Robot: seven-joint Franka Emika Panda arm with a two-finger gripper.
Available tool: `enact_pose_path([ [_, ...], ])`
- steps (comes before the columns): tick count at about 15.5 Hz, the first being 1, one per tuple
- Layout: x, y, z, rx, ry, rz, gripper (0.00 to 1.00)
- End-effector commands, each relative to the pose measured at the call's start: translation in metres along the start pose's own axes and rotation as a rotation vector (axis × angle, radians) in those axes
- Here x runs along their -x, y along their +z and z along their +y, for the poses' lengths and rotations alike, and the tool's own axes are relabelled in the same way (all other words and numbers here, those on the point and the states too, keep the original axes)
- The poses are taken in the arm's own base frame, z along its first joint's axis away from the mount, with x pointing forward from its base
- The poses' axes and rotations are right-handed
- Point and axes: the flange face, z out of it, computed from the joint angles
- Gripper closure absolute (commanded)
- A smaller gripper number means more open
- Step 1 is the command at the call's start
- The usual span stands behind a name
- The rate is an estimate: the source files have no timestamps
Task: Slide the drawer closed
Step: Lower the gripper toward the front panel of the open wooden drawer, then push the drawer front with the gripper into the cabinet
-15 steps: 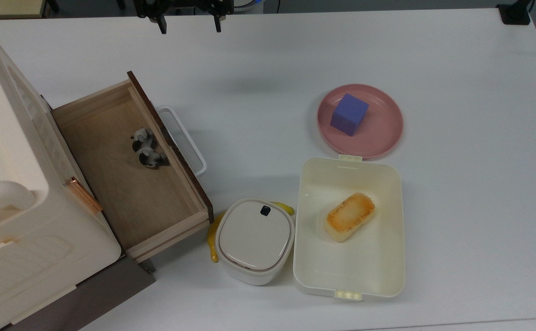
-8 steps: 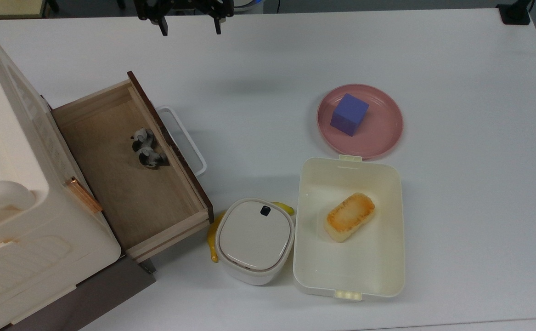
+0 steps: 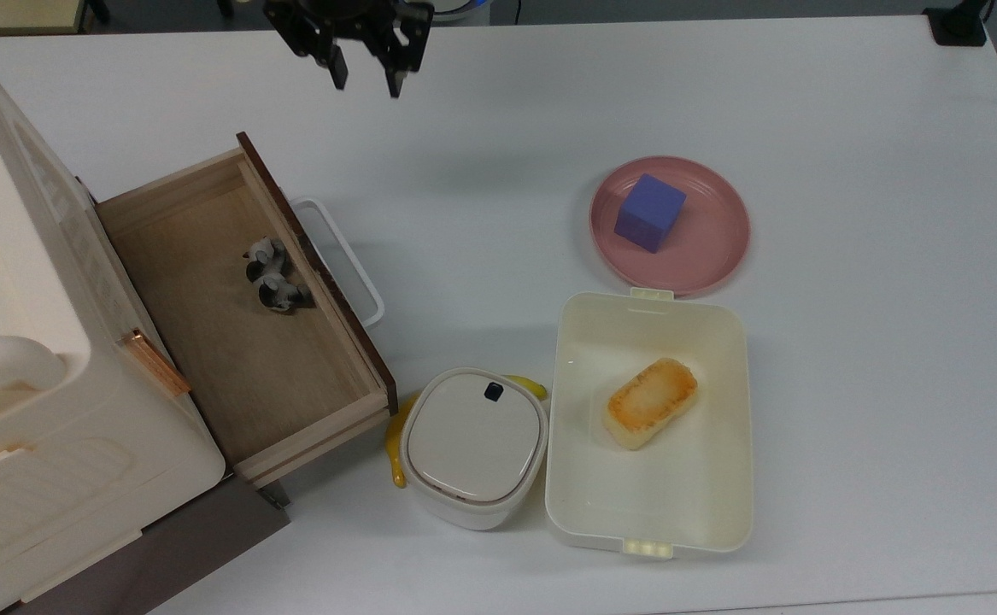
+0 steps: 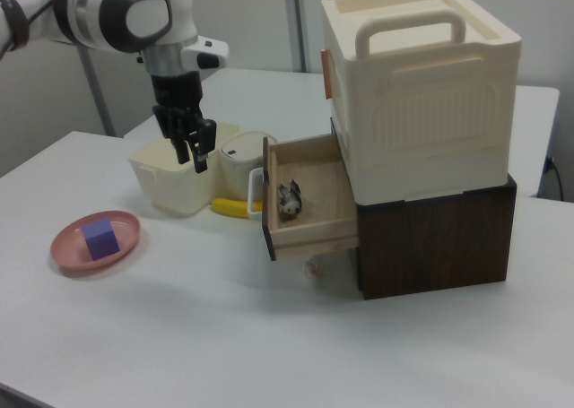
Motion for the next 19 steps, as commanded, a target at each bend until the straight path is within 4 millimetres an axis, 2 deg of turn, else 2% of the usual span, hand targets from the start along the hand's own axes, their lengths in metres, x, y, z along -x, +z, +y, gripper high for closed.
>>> enact_pose_path([
  [1, -0.019, 0.031, -0.009, -0.033, 0.318, 0.031, 0.72],
  [2, -0.028, 0.045, -0.013, -0.031, 0.382, 0.035, 0.73],
  [3, -0.041, 0.068, -0.020, -0.028, 0.460, 0.046, 0.73],
  [6, -0.064, 0.109, -0.037, -0.029, 0.589, 0.088, 0.82],
  [10, -0.085, 0.114, -0.037, -0.038, 0.659, 0.201, 0.85],
  [12, -0.093, 0.120, -0.029, -0.014, 0.668, 0.235, 0.85],
  [16, -0.112, 0.126, 0.007, 0.002, 0.684, 0.324, 0.85],
  [19, -0.127, 0.132, 0.028, -0.012, 0.696, 0.404, 0.85],
])
